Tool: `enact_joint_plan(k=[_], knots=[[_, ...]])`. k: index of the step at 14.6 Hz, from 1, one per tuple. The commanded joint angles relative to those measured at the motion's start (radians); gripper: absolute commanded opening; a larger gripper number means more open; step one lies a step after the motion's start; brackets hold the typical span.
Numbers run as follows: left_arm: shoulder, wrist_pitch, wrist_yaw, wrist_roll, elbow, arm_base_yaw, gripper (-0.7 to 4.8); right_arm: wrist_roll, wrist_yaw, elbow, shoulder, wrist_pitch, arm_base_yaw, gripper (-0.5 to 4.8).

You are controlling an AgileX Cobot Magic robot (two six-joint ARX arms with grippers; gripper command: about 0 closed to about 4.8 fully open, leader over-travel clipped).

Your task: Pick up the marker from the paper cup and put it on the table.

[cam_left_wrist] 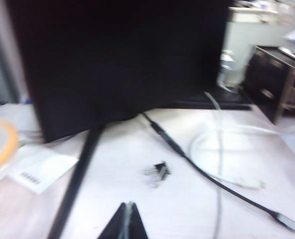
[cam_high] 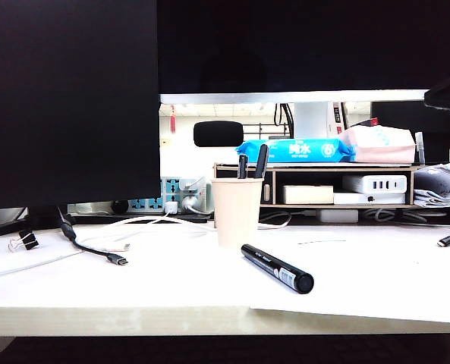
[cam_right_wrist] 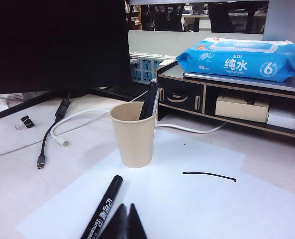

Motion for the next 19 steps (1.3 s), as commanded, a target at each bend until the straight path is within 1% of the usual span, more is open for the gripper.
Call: enact_joint_plan(k=[1,6,9,14,16,19], knots=[[0.000,0.012,-0.018,-0.021,0.001,0.002,-0.04,-0.003,0.006,0.005,-0.001,0.013,0.000,-0.06],[0.000,0.011,-0.017,-0.021,0.001,0.002,-0.04,-0.003,0.006,0.005,-0.001,0.013,0.000,-0.06],[0.000,0.013,-0.017,-0.001,0.001,0.002,-0.04,-0.003,0.006,0.005,-0.001,0.013,0.000,-0.06],[0.000,0.011,-0.014,0.007,0.001,0.003,-0.04,-0.003,0.006,0.005,-0.001,0.013,0.000,-0.06],[0.000,0.008,0.003,0.035,0.001,0.003,-0.04,-0.003,0.006,0.005,-0.001,0.013,0.000,-0.06],[0.000,0.009,0.005,0.036,0.001,0.003,-0.04,-0.003,0.006,0.005,-0.001,0.013,0.000,-0.06]])
